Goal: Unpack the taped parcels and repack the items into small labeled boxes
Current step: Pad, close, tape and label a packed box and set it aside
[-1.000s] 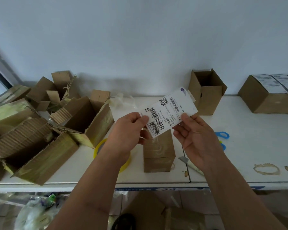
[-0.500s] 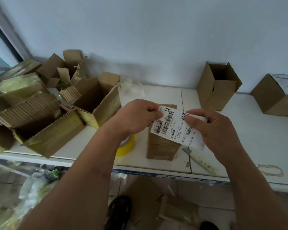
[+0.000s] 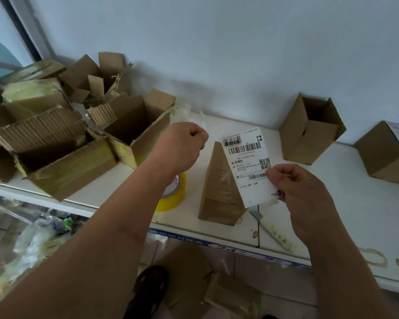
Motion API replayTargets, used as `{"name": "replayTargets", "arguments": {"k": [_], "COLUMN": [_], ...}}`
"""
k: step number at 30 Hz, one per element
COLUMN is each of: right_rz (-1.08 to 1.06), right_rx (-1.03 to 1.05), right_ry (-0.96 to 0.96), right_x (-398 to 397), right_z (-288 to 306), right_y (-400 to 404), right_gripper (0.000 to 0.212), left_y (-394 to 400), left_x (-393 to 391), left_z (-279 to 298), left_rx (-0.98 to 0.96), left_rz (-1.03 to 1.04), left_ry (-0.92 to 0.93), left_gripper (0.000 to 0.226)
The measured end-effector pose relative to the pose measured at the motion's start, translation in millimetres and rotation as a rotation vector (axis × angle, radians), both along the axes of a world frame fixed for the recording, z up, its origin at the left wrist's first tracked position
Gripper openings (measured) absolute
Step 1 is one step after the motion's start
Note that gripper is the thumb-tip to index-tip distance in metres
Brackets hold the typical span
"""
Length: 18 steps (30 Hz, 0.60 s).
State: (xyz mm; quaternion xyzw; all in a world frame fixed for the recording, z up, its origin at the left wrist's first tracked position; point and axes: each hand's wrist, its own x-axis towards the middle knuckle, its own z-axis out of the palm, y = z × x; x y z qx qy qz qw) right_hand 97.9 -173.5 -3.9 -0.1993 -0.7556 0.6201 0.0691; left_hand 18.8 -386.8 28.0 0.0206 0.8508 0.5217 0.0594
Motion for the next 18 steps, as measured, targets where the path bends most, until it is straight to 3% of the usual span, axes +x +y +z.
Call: {"name": "replayTargets", "arguments": {"k": [8, 14, 18], "right_rz": [-0.087, -0.142, -0.179], "right_rx": [-0.144, -0.233, -0.116], "right_ry": [-0.034, -0.060, -0.075], "right_x": [-1, -1, -4], "right_z": [-4, -2, -3], "right_y": [-18, -22, -26], "right_gripper": [0.004, 0.005, 0.007], "left_y": [-6, -4, -3], "left_x": [24, 29, 27], "left_z": [-10, -13, -15], "left_rx": [-0.257, -0.308, -0.308], "left_rz": [-0.175, -0.277, -0.273], "left_ry": [-0.163, -0.234, -0.238], "left_gripper": [0.020, 0.024, 0.021]}}
